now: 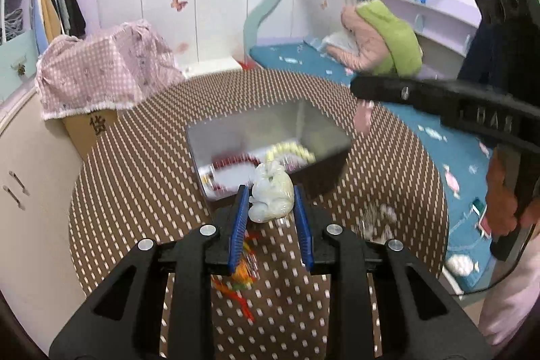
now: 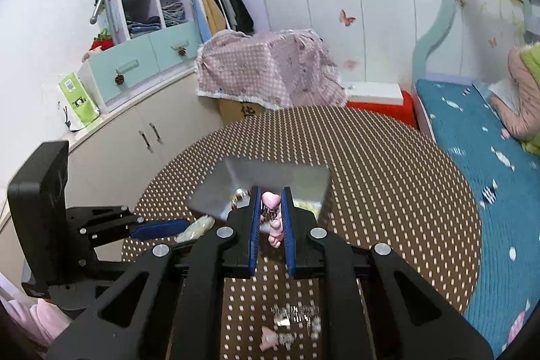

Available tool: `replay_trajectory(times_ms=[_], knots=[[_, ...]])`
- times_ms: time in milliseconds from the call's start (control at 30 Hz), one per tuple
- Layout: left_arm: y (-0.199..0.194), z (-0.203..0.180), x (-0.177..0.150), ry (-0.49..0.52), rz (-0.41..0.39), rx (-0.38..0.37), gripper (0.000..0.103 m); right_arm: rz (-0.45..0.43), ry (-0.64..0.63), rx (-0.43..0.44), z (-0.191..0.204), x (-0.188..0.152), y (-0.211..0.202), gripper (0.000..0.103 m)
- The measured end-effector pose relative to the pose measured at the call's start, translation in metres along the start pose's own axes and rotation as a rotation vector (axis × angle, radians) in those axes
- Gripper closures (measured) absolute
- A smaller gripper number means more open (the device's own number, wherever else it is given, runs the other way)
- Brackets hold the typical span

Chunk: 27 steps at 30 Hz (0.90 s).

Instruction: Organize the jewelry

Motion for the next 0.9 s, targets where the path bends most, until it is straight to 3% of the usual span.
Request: replay_trajectory(times_ms=[300,900], knots=[[0.026,0.019,0.018,-0.04,0.03,0.04,0.076,0.049,0.02,0.01,-0.003,0.006,0.024,0.088],[0.009,0.006,-0.007,-0.032,0.034,0.038,0.071,0.044,0.037,-0.087,-0.018,-0.018,-0.002,0.068]])
Point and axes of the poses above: each gripper's, at about its wrist camera, not at the fingertips, and y roughly the way its jaws point, z to its left, x to its top, the point moved 6 cm from there along y, roughly the way its jaws point, and after that the axes turned 9 degrees about y, right-handed, at the moved point
